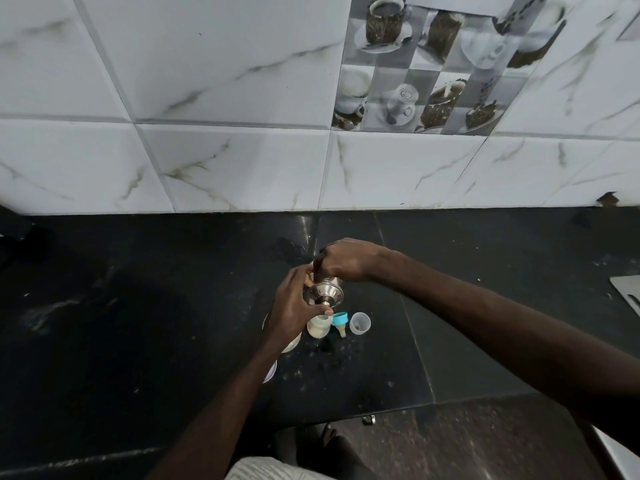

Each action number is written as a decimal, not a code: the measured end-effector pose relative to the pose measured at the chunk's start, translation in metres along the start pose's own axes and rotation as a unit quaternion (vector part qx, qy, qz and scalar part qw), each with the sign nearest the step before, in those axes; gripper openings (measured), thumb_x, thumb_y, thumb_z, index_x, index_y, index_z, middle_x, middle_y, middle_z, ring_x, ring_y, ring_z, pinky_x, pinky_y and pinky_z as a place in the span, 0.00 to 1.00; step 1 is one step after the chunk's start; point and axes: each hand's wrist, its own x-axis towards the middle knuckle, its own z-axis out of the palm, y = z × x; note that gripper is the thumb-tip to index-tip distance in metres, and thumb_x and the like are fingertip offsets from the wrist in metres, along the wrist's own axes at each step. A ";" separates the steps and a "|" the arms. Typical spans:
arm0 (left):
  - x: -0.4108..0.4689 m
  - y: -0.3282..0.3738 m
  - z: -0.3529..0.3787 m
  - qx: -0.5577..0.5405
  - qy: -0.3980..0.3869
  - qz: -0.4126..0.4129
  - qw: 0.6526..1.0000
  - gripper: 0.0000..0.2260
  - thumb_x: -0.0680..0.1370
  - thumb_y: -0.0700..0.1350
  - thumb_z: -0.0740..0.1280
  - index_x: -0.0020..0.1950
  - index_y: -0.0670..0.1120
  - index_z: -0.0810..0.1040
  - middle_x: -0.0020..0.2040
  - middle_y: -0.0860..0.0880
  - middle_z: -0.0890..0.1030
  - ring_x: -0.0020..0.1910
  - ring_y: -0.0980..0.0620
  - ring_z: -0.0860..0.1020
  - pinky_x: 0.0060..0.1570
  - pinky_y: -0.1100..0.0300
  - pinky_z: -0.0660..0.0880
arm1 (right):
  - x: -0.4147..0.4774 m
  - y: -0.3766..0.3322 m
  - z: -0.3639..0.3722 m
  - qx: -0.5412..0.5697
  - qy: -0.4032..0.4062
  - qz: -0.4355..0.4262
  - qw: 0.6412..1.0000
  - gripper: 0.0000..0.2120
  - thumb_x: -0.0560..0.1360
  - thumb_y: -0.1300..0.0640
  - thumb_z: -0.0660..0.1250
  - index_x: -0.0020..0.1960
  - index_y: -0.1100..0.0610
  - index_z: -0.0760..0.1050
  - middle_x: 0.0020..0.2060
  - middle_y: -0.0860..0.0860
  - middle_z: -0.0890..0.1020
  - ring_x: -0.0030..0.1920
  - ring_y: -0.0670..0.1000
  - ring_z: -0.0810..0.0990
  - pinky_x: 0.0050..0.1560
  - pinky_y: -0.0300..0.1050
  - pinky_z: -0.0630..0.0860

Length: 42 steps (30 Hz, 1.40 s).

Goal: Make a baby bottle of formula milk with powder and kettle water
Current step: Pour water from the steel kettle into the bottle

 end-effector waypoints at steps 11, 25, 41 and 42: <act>-0.004 -0.005 0.000 -0.003 -0.011 0.029 1.000 0.33 0.57 0.45 0.86 0.58 0.41 0.78 0.58 0.52 0.76 0.52 0.54 0.77 0.49 0.75 0.70 | 0.000 -0.014 -0.013 -0.009 -0.018 0.002 1.000 0.10 0.79 0.56 0.65 0.56 0.55 0.84 0.47 0.54 0.85 0.48 0.57 0.84 0.40 0.47 0.78; -0.008 -0.005 -0.002 -0.010 -0.007 0.044 0.999 0.34 0.59 0.42 0.85 0.62 0.44 0.78 0.59 0.53 0.75 0.53 0.64 0.76 0.50 0.75 0.70 | 0.006 -0.029 -0.024 -0.006 -0.082 0.043 0.996 0.10 0.79 0.56 0.64 0.52 0.57 0.83 0.44 0.53 0.84 0.47 0.54 0.83 0.43 0.48 0.82; -0.008 -0.009 0.000 -0.032 -0.004 0.052 0.998 0.36 0.60 0.42 0.85 0.66 0.44 0.77 0.64 0.56 0.73 0.59 0.64 0.77 0.56 0.64 0.78 | 0.001 -0.034 -0.026 -0.008 -0.091 0.071 0.993 0.11 0.80 0.58 0.61 0.51 0.60 0.82 0.44 0.56 0.82 0.47 0.58 0.82 0.44 0.52 0.81; -0.008 -0.010 0.000 -0.033 -0.007 0.052 0.998 0.36 0.61 0.42 0.85 0.66 0.45 0.77 0.65 0.56 0.73 0.59 0.63 0.77 0.57 0.64 0.77 | 0.000 -0.035 -0.028 0.003 -0.094 0.080 0.992 0.11 0.80 0.58 0.62 0.50 0.60 0.82 0.43 0.56 0.82 0.46 0.58 0.82 0.43 0.53 0.81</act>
